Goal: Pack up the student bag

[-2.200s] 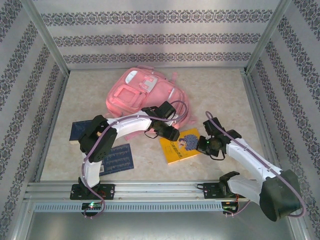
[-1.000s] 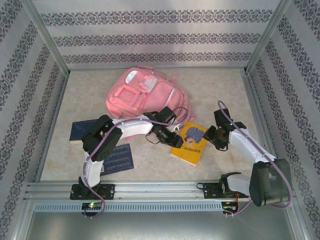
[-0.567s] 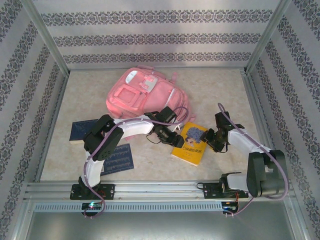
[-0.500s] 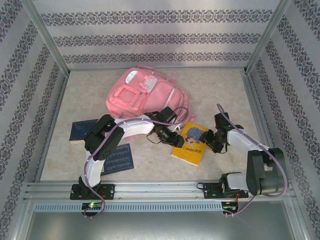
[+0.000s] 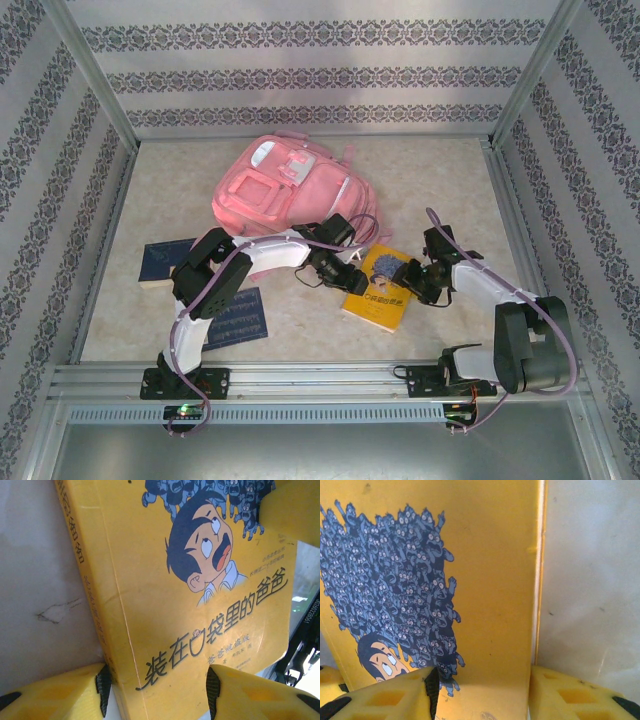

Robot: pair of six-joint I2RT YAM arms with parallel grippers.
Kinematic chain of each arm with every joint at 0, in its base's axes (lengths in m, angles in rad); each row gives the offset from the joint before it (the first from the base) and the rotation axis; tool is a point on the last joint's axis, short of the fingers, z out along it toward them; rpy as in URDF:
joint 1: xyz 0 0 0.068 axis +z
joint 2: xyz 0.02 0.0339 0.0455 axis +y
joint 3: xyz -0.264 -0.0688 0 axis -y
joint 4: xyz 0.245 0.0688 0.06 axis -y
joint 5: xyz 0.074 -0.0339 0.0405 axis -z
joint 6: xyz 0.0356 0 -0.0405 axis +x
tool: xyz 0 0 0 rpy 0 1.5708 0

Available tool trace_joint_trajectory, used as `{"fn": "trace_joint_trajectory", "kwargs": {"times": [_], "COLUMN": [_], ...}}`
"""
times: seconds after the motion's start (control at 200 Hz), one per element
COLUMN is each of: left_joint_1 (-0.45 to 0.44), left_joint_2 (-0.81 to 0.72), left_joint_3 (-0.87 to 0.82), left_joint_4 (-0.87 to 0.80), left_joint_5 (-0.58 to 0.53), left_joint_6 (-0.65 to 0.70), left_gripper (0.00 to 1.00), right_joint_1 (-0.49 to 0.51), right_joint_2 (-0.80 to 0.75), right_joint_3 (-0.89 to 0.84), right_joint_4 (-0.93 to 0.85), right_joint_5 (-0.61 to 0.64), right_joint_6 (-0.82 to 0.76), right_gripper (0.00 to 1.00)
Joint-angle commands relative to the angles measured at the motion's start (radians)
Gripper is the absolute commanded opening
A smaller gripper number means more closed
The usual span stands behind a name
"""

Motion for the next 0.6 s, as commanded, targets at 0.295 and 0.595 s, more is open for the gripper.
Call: {"fn": "trace_joint_trajectory", "kwargs": {"times": [0.295, 0.595], "left_joint_1": [-0.013, -0.025], "left_joint_2": [0.024, 0.032], "left_joint_3": [0.039, 0.058], "left_joint_4": [-0.022, -0.077], "left_joint_5": [-0.012, -0.037], "left_joint_6": [0.034, 0.081], "left_gripper": [0.53, 0.52], "right_joint_1": [0.049, 0.091], "right_joint_2": [-0.171, -0.192], "right_joint_3": [0.035, 0.055], "right_joint_4": [-0.062, -0.021], "right_joint_5": [-0.087, -0.153], "right_joint_6": [0.053, 0.115], "right_gripper": [0.46, 0.46]}}
